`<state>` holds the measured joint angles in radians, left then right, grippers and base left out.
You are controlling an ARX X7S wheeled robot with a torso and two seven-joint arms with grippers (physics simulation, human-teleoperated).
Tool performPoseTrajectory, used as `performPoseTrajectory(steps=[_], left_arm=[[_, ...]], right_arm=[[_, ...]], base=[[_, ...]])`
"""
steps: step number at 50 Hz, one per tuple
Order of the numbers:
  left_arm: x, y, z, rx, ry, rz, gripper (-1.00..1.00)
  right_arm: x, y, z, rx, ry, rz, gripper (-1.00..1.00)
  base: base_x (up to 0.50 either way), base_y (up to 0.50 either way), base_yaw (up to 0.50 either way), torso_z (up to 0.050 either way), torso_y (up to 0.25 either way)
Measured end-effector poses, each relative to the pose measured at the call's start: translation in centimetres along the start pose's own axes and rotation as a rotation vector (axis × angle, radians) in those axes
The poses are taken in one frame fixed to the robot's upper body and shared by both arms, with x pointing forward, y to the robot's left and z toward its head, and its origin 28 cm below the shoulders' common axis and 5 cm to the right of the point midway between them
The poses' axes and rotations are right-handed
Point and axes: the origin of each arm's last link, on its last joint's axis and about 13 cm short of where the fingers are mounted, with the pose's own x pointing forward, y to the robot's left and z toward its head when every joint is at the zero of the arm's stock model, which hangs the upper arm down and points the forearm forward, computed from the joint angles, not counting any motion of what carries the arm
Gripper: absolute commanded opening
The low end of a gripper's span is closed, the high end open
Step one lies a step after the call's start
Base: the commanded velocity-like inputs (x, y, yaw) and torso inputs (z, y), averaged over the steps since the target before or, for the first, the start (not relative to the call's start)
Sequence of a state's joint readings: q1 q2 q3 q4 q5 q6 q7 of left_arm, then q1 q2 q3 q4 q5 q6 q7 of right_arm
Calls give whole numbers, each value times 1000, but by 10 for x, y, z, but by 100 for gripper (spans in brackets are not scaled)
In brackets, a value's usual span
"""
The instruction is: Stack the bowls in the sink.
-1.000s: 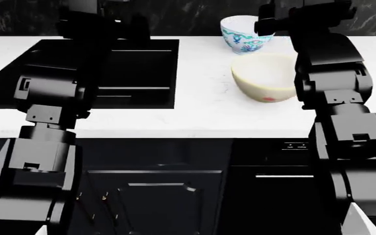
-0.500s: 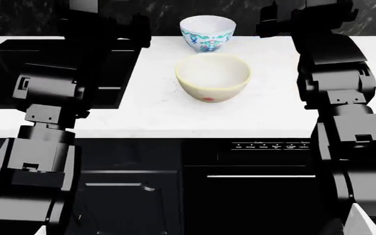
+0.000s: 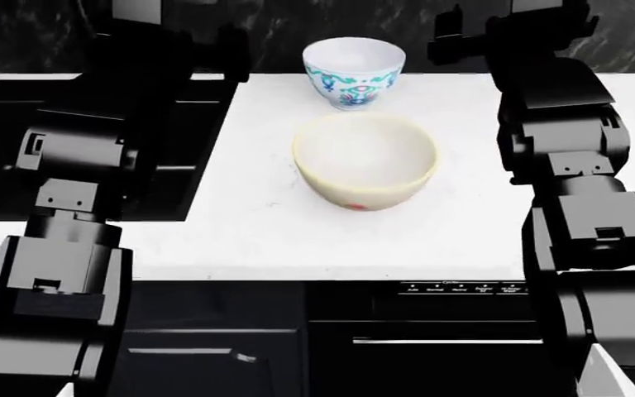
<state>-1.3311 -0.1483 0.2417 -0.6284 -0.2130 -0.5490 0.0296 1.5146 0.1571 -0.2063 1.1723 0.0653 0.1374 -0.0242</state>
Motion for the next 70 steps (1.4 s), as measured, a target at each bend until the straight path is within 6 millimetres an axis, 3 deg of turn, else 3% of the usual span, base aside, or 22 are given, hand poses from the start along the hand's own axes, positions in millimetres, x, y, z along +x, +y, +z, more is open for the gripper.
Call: performPoseTrajectory(steps=[49,62,70], left_arm=[[0,0,-3,2,6,-2,100],[-1,1,-3,4,19,-9,100],[-13,4,3,-4,80,-60,100]], right_arm=[[0,2,-3,10,22,8,100],[0,1,-3,21,21,4,100],[0,0,-3,25,23,3,100]], base=[[430,-16,0,0,0],[0,0,0,0,0],[0,0,0,0,0]])
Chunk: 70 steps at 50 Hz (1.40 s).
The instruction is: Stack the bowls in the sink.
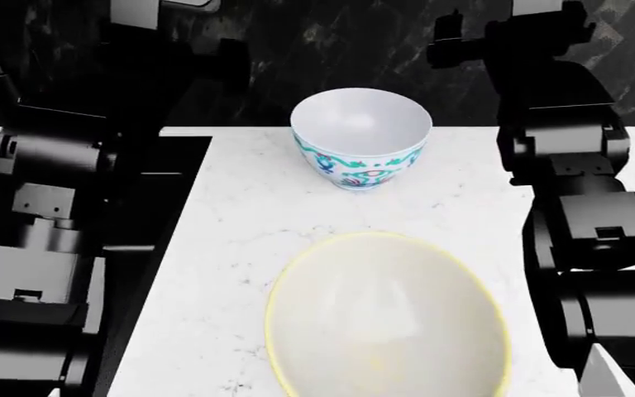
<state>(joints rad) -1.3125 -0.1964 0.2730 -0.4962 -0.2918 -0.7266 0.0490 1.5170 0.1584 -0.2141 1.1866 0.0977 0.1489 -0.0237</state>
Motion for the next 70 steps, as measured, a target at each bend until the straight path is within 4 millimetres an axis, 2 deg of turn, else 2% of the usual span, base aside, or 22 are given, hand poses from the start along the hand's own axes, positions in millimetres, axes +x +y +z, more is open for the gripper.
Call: performPoseTrajectory(steps=[8,22,40,55,70], left_arm=[[-24,4,11,-21,90,-94,100],[-84,4,37,10,226,-341,100],[-146,-5,42,122,329,-601,100],[-171,-11,38,87,372,-772,100],[-170,-16,24,30,408,-842,100]], right_arm=[[-1,-2,0,1,2,-1,100],[0,-4,0,0,4,-1,100],[-2,-5,-1,-3,6,1,100],[-3,-4,0,-3,7,9,100],[-3,-3,-1,-5,11,11,100]], base=[[0,0,0,0,0],[0,0,0,0,0],[0,0,0,0,0],[0,0,0,0,0],[0,0,0,0,0]])
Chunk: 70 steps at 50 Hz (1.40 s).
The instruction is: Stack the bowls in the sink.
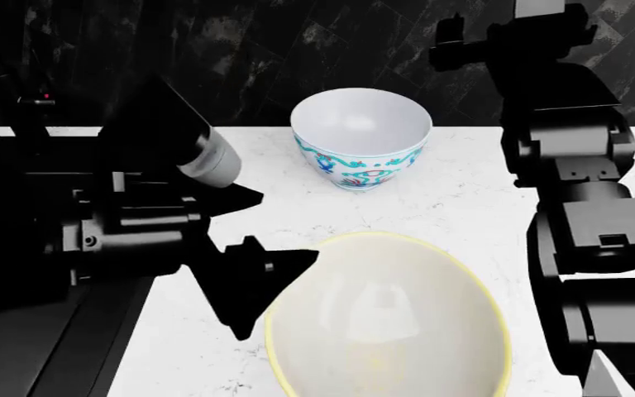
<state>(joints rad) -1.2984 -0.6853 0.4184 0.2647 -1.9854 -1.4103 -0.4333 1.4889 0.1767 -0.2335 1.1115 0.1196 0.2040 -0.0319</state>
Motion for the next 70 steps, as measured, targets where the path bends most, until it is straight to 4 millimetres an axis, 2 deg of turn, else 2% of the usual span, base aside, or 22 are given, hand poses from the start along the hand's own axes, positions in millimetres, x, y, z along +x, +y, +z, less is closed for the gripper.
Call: performPoseTrajectory(steps=[40,70], left_arm=[[39,18,-32,-77,64,-46,100],[62,26,-47,-95,103,-76,100]], right_arm=[[2,1,-8,-4,15,-2,100],[3,2,-12,-8,24,-3,100]], base=[[0,0,0,0,0],[0,0,0,0,0]])
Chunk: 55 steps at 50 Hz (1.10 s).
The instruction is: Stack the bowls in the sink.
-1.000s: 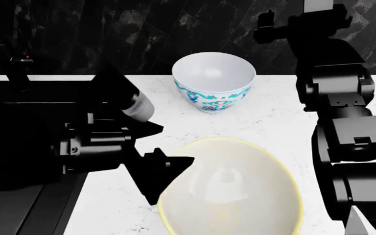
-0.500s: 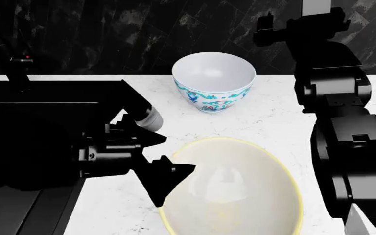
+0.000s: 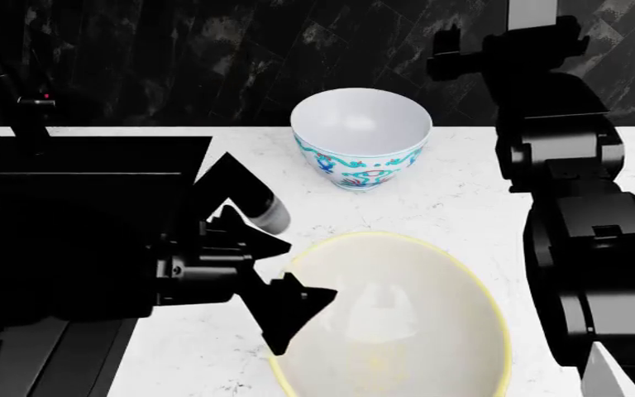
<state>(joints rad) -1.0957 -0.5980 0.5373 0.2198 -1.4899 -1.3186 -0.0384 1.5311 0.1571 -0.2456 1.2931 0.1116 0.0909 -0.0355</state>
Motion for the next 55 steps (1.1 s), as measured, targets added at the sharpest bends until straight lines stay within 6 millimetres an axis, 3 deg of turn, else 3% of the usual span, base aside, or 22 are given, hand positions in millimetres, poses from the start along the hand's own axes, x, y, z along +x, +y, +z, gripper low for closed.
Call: performPoseTrajectory(steps=[12,13,39,55], left_arm=[[6,1,-2,1,8,-11,100],[6,1,-3,2,8,-11,-100],[8,1,-2,10,-29,-15,-100],[-13,2,5,4,-131,62,-100]], right_arm=[[0,0,-2,0,3,0,100],[0,0,-2,0,4,0,100],[-1,1,-7,2,12,1,100],[0,-1,-3,9,6,-4,100]], base=[[0,0,0,0,0],[0,0,0,0,0],[0,0,0,0,0],[0,0,0,0,0]])
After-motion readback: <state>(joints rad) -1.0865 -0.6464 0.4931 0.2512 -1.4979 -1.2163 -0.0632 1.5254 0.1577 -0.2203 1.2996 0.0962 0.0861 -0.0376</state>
